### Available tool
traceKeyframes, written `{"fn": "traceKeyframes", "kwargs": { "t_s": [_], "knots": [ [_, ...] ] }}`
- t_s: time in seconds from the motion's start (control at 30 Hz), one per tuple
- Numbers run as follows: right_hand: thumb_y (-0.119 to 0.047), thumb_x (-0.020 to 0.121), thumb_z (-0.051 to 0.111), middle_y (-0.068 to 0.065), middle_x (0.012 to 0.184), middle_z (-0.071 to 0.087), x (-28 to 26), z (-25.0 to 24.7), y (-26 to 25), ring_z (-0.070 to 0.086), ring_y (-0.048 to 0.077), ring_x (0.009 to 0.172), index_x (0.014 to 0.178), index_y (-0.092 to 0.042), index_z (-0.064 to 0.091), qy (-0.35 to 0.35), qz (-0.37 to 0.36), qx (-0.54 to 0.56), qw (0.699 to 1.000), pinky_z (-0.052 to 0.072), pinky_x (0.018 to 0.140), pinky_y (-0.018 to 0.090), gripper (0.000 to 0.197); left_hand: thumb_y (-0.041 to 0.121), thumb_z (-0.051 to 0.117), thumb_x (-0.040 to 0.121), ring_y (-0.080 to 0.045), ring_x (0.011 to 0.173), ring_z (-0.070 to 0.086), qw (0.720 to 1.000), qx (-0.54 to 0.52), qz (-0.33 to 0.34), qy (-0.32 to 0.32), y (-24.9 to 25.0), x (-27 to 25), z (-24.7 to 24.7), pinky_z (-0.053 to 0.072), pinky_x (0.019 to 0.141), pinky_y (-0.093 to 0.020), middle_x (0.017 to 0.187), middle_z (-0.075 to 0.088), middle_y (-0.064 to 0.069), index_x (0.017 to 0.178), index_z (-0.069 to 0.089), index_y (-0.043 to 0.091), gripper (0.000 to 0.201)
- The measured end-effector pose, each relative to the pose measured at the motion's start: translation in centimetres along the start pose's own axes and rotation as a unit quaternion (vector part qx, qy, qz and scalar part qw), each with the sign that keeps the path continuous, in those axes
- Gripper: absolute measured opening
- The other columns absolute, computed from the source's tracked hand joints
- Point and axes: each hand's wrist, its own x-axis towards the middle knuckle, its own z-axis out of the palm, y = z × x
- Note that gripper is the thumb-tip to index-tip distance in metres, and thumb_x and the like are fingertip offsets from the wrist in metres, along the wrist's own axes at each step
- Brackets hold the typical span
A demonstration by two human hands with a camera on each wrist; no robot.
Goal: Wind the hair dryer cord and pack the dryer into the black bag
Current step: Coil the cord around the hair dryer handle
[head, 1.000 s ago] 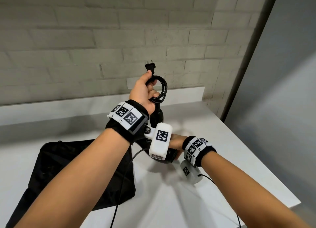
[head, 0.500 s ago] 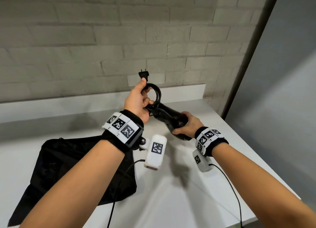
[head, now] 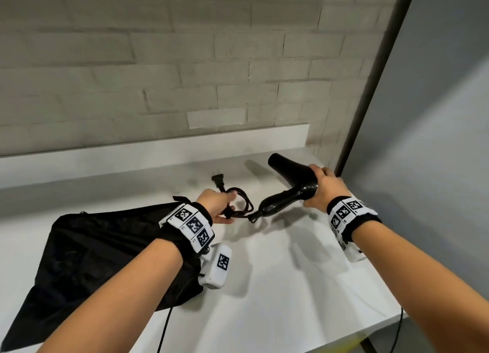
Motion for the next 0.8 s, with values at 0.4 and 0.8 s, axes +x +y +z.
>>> {"fn": "traceKeyframes", "kwargs": {
  "t_s": [0.4,0.8],
  "knots": [
    [-0.029,0.061,0.071,0.004,0.129,0.039,-0.6,0.9,1.9,0.042,0.036,0.110,0.137,-0.031,0.020,-0.026,0.004,-0.056,0.998,0.049,0.091,0.049,0.092,0.045,0.039,0.095,-0.012,0.069,0.049,0.974,0.186,-0.076,-0.110,-0.9,1.1,2.8,0.046,0.054,-0.028,0.075,0.044,-0.002,0.108,0.046,0.010,0.038],
    [-0.023,0.059,0.075,0.004,0.135,0.034,-1.0,2.0,2.7,0.041,0.035,0.113,0.138,-0.032,0.018,-0.069,0.014,-0.097,0.993,0.047,0.093,0.048,0.098,0.031,0.039,0.099,-0.020,0.078,0.052,0.968,0.198,-0.132,-0.083,-2.4,1.5,4.8,0.044,0.054,-0.037,0.115,0.053,-0.008,0.124,0.048,0.007,0.035]
  ]
}}
